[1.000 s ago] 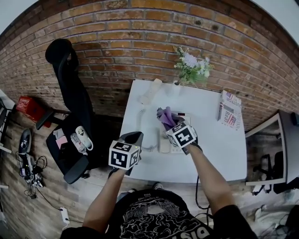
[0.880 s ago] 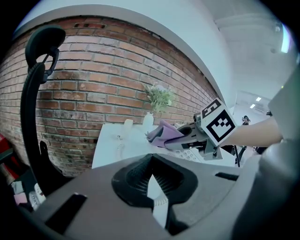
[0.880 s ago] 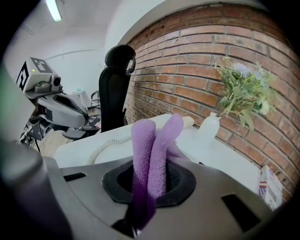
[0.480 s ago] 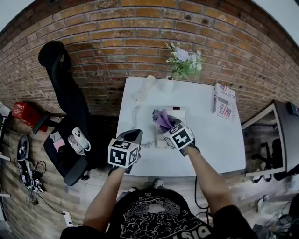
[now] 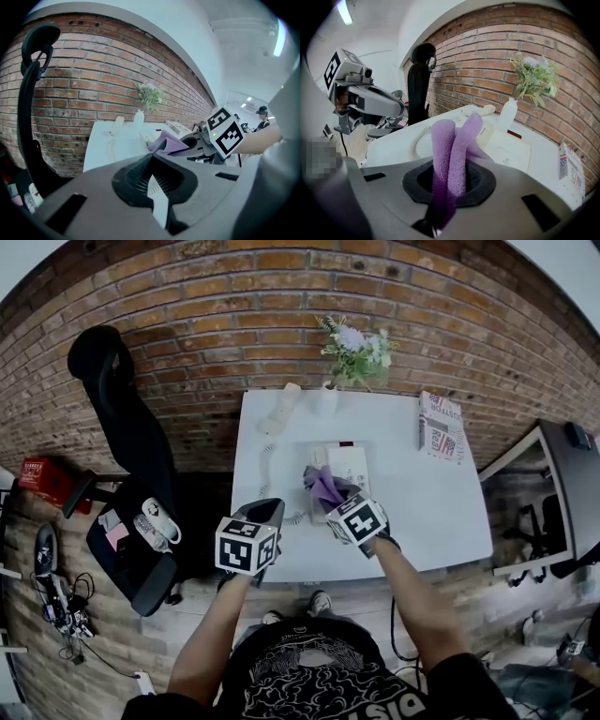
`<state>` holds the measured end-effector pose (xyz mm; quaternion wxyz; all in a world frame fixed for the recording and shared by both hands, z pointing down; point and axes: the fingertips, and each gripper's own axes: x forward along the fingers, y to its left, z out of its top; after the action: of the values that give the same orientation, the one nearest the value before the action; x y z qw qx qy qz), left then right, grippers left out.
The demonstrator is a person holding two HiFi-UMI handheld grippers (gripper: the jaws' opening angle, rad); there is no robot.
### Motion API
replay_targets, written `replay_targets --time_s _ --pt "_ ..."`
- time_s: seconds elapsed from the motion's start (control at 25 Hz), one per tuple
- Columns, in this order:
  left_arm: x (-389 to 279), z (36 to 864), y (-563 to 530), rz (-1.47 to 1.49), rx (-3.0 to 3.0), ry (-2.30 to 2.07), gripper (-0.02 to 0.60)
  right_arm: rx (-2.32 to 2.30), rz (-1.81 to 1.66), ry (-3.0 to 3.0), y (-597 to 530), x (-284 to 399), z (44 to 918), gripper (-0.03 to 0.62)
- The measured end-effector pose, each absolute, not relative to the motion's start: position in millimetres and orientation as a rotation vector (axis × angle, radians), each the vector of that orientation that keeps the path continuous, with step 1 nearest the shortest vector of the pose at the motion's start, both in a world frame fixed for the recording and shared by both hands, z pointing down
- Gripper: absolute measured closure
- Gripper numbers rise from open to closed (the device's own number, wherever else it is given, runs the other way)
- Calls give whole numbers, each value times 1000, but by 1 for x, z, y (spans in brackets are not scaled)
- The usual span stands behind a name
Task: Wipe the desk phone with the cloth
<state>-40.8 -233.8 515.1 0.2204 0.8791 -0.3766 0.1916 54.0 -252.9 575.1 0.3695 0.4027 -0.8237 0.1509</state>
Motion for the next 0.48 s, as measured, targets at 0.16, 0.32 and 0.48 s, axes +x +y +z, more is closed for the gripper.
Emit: replay_targets --time_s 0.16,0.32,0.48 --pt "-46 517 -228 532 2434 -1025 575 1054 414 -2107 -239 52 580 546" --pt "-52 518 -224 536 2443 -1006 575 1077 440 -2100 -226 51 584 546" --pt "-55 518 -222 537 2454 -983 575 1096 462 -2088 -214 50 588 546"
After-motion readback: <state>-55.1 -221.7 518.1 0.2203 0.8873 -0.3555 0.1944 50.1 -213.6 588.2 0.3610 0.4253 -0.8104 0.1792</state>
